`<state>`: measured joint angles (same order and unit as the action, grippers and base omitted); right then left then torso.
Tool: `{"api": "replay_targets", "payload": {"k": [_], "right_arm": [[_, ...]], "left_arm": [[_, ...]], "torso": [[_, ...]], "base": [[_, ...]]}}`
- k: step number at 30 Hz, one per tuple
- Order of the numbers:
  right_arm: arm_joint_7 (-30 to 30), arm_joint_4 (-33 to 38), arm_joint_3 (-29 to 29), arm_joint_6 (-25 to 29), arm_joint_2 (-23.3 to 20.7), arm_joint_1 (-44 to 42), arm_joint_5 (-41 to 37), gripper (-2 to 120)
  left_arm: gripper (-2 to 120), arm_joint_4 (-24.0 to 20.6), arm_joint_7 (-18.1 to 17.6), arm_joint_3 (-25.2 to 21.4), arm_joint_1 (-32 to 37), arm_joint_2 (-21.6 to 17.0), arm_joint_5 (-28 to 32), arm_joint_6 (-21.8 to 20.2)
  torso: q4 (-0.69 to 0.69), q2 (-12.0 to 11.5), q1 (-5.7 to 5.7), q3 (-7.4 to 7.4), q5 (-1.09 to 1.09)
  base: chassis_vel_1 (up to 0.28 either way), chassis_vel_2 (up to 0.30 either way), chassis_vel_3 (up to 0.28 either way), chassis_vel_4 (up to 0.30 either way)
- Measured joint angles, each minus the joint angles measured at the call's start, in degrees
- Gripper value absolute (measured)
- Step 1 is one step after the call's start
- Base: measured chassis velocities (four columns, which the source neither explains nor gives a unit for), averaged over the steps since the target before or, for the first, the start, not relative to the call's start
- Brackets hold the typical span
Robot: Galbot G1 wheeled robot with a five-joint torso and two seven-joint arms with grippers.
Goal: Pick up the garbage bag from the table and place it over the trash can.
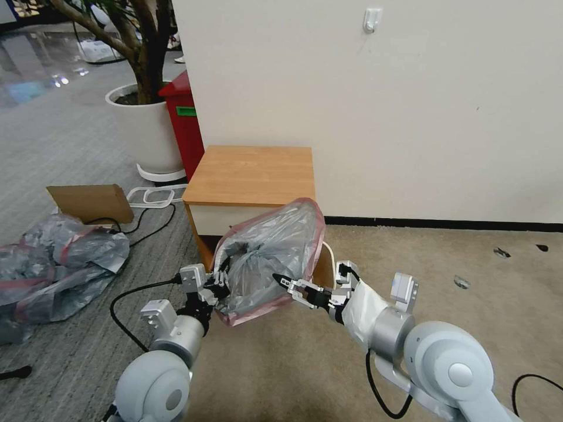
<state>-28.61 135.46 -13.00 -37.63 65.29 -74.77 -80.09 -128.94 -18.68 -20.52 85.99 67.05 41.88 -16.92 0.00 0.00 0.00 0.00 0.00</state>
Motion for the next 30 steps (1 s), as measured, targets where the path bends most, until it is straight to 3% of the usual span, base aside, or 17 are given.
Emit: {"api": "replay_targets", "payload": {"k": [2, 4, 17, 30], "right_arm": [[0.1, 0.0, 0.1, 0.2, 0.0, -0.1, 0.7, 55], [0.6, 0.0, 0.4, 0.8, -0.1, -0.4, 2.6, 43], [1.5, 0.5, 0.6, 1.1, -0.9, -0.8, 4.9, 0], [1.5, 3.6, -0.8, 1.4, -5.0, -2.4, 4.2, 0]], "left_arm": [[5, 0.1, -0.1, 0.0, 0.0, 0.1, 0.2, 0.0], [5, 0.3, -0.5, 0.1, -0.2, 0.2, 0.8, -0.3], [5, 1.7, -1.0, 0.5, -1.2, 0.6, 1.6, -0.5], [5, 3.6, -2.7, -0.2, -3.5, 1.3, 5.3, -1.7]], "torso": [[0.00, 0.0, 0.00, 0.00, 0.00], [0.00, 0.0, 0.00, 0.00, 0.00], [0.00, 0.0, 0.00, 0.00, 0.00], [0.00, 0.0, 0.00, 0.00, 0.00]], "base": [[0.000, 0.000, 0.000, 0.000], [0.000, 0.000, 0.000, 0.000], [0.000, 0.000, 0.000, 0.000], [0.000, 0.000, 0.000, 0.000]]}}
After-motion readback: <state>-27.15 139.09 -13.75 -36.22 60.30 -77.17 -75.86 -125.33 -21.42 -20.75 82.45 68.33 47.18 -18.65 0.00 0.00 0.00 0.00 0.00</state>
